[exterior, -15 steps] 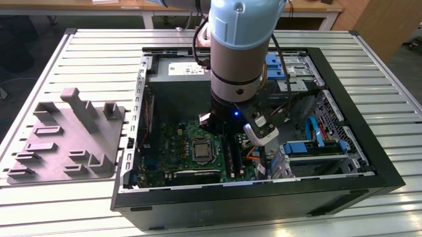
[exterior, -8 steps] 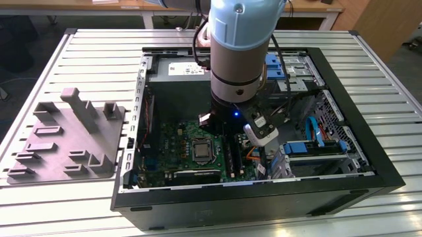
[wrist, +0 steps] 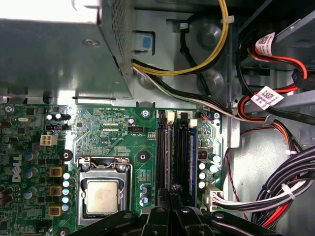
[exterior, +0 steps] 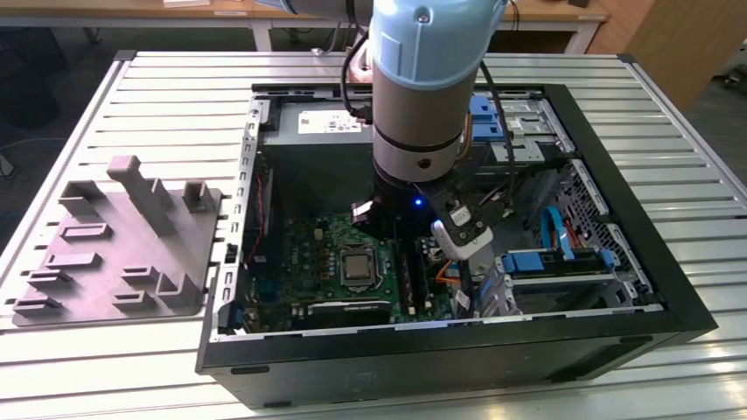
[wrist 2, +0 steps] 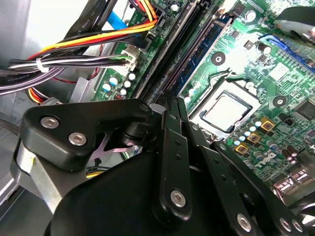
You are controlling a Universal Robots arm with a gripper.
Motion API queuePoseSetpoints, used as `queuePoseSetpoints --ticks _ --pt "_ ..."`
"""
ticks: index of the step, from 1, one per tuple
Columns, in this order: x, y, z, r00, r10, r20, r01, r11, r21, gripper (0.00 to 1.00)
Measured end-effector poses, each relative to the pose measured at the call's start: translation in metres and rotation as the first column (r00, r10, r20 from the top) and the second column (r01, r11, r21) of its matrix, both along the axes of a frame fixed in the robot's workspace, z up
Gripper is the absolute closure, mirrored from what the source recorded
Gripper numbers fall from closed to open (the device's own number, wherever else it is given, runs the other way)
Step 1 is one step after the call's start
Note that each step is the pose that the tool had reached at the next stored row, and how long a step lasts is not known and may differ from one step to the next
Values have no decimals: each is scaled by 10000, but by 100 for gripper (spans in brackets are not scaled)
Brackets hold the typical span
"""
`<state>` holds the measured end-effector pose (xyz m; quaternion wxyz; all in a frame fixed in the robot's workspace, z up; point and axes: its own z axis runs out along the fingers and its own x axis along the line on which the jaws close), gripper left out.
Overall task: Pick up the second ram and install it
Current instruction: 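Insert the second ram into the second slot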
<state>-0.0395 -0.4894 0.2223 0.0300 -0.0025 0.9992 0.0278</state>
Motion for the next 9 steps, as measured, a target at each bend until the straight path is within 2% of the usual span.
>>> queuePoseSetpoints --ticks 9 --pt "8 1 1 9999 -139 1 139 9999 3 88"
